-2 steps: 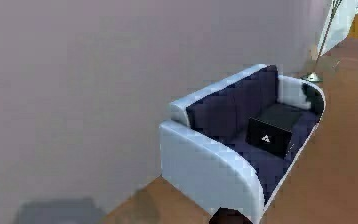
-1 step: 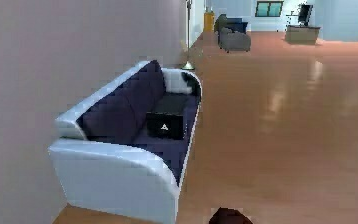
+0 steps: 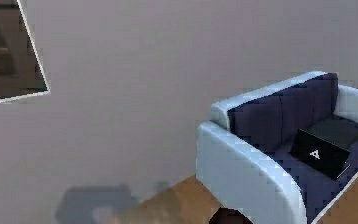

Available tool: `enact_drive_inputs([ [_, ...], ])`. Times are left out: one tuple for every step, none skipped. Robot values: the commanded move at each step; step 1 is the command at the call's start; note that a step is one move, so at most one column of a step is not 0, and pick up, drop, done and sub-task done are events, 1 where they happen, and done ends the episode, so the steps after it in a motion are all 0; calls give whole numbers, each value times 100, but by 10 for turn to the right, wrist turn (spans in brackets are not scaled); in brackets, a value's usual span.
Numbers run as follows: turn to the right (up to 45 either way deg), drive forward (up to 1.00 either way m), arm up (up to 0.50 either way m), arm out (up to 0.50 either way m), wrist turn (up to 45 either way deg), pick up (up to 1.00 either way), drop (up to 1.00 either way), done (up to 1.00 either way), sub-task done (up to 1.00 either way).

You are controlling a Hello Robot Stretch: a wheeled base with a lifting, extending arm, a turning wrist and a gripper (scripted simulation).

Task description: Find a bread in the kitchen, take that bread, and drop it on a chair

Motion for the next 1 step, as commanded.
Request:
enact_drive_inputs([
  [-450, 0, 0, 0, 0, 0, 0, 0, 0],
])
